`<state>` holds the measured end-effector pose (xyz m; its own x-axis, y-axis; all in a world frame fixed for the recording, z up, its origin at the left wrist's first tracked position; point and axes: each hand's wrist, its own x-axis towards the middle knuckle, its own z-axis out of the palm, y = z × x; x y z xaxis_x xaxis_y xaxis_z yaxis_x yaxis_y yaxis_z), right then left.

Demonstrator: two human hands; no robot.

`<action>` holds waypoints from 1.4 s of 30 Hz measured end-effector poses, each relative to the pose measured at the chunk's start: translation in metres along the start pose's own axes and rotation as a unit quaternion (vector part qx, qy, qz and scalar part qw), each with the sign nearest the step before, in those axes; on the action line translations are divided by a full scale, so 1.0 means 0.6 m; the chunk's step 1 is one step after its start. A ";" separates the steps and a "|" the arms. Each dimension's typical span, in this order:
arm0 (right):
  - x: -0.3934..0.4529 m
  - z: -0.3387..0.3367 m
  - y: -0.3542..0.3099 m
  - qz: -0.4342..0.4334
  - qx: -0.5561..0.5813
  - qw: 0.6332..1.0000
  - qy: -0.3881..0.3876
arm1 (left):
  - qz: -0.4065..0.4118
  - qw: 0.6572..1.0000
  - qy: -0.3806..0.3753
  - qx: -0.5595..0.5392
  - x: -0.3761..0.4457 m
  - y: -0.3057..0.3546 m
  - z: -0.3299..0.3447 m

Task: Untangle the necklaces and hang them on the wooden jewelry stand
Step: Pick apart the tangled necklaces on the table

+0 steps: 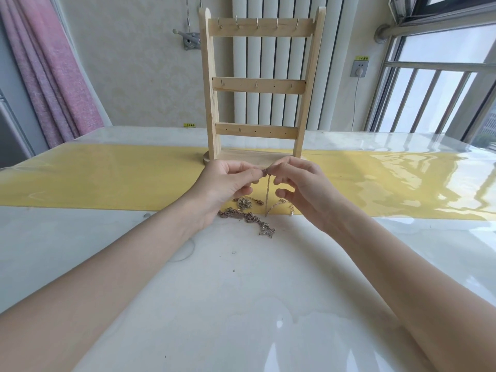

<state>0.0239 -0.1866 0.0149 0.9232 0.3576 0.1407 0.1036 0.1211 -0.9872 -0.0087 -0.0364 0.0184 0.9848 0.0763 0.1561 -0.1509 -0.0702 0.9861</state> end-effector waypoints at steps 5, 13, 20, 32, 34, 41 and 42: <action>-0.001 0.004 0.004 -0.036 -0.101 0.994 0.025 | -0.014 1.000 0.026 0.012 0.002 -0.004 -0.002; -0.001 0.008 0.007 -0.012 -0.058 0.998 0.005 | -0.021 0.998 0.008 0.062 0.003 -0.009 0.003; 0.000 0.007 0.006 0.042 0.087 0.995 -0.008 | -0.006 0.998 -0.021 0.059 0.000 -0.005 0.007; 0.002 0.004 0.005 0.031 0.069 0.997 -0.026 | -0.030 0.996 -0.073 0.035 -0.005 0.002 -0.001; 0.002 0.004 0.005 0.033 0.074 0.996 -0.021 | 0.018 0.997 -0.035 0.064 -0.003 0.001 -0.002; 0.001 0.006 0.005 0.041 0.065 0.997 -0.006 | 0.199 0.956 0.036 0.214 -0.005 -0.004 0.003; 0.001 0.005 0.005 0.041 0.061 0.997 -0.008 | 0.215 0.946 0.047 0.237 -0.007 -0.004 0.004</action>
<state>0.0239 -0.1829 0.0122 0.9207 0.3853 0.0613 -0.0192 0.2018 -0.9792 -0.0124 -0.0391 0.0153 0.8259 0.0253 0.5633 -0.4582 -0.5521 0.6966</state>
